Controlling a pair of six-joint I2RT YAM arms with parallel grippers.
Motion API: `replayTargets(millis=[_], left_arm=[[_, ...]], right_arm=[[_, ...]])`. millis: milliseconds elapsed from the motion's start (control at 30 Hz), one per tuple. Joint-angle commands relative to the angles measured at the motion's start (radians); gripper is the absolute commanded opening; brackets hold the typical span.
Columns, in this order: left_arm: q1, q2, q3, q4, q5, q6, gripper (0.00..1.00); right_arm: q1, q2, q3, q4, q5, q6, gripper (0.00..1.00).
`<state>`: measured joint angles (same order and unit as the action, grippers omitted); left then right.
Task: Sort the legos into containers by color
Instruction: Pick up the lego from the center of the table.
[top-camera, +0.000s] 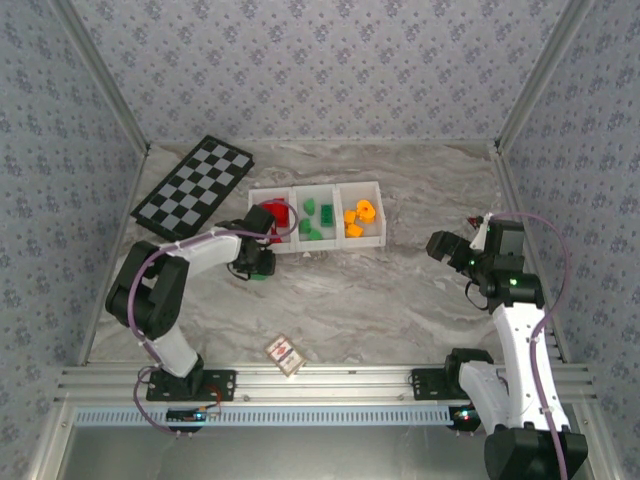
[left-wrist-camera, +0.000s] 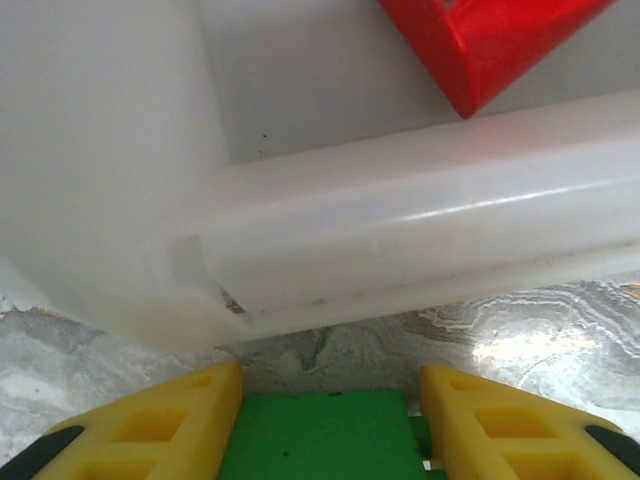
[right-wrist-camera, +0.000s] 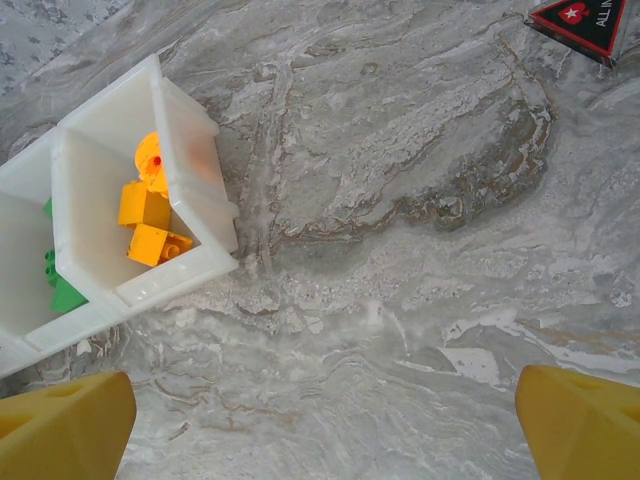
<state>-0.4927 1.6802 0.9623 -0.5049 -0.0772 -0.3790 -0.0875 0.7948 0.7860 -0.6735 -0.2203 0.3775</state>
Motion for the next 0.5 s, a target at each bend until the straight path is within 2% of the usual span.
replayTargets(millis=[0,233,300,467], left_arm=[[-0.004,-0.059,0.009,-0.059,0.005,-0.04,0.31],[-0.035,-0.157,0.048,-0.112,0.004,-0.088,0.29],[-0.042,-0.169,0.089,-0.126,0.002,-0.09,0.32],[-0.046,-0.116,0.26,-0.144,0.012,-0.068,0.32]], right_arm=[[-0.008,0.003,-0.01,0.018,0.004,0.01,1.0],[-0.008,0.009,-0.011,0.028,-0.004,0.012,1.0],[-0.008,0.011,-0.016,0.033,-0.009,0.014,1.0],[-0.007,0.015,-0.04,0.048,-0.026,0.029,1.0]])
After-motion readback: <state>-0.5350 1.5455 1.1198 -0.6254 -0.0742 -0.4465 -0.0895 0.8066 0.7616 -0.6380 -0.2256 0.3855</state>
